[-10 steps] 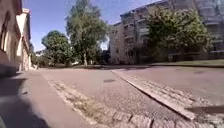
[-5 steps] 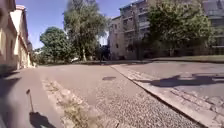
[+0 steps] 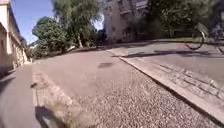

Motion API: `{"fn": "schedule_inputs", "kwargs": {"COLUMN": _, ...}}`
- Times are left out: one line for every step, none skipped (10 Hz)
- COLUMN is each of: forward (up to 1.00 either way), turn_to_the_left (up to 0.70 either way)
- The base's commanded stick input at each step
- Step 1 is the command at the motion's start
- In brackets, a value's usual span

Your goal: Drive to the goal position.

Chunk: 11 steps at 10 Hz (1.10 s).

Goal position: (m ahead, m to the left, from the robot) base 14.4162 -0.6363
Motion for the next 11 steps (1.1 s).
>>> {"fn": "schedule_inputs", "kwargs": {"forward": 0.69, "turn_to_the_left": 0.0}}
{"fn": "schedule_inputs", "kwargs": {"forward": 0.69, "turn_to_the_left": 0.0}}
{"fn": "schedule_inputs", "kwargs": {"forward": 0.69, "turn_to_the_left": 0.0}}
{"fn": "schedule_inputs", "kwargs": {"forward": 0.69, "turn_to_the_left": 0.0}}
{"fn": "schedule_inputs", "kwargs": {"forward": 0.69, "turn_to_the_left": 0.0}}
{"fn": "schedule_inputs", "kwargs": {"forward": 0.69, "turn_to_the_left": 0.0}}
{"fn": "schedule_inputs", "kwargs": {"forward": 0.69, "turn_to_the_left": 0.0}}
{"fn": "schedule_inputs", "kwargs": {"forward": 0.69, "turn_to_the_left": 0.0}}
{"fn": "schedule_inputs", "kwargs": {"forward": 0.69, "turn_to_the_left": 0.0}}
{"fn": "schedule_inputs", "kwargs": {"forward": 0.69, "turn_to_the_left": 0.0}}
{"fn": "schedule_inputs", "kwargs": {"forward": 0.69, "turn_to_the_left": 0.0}}
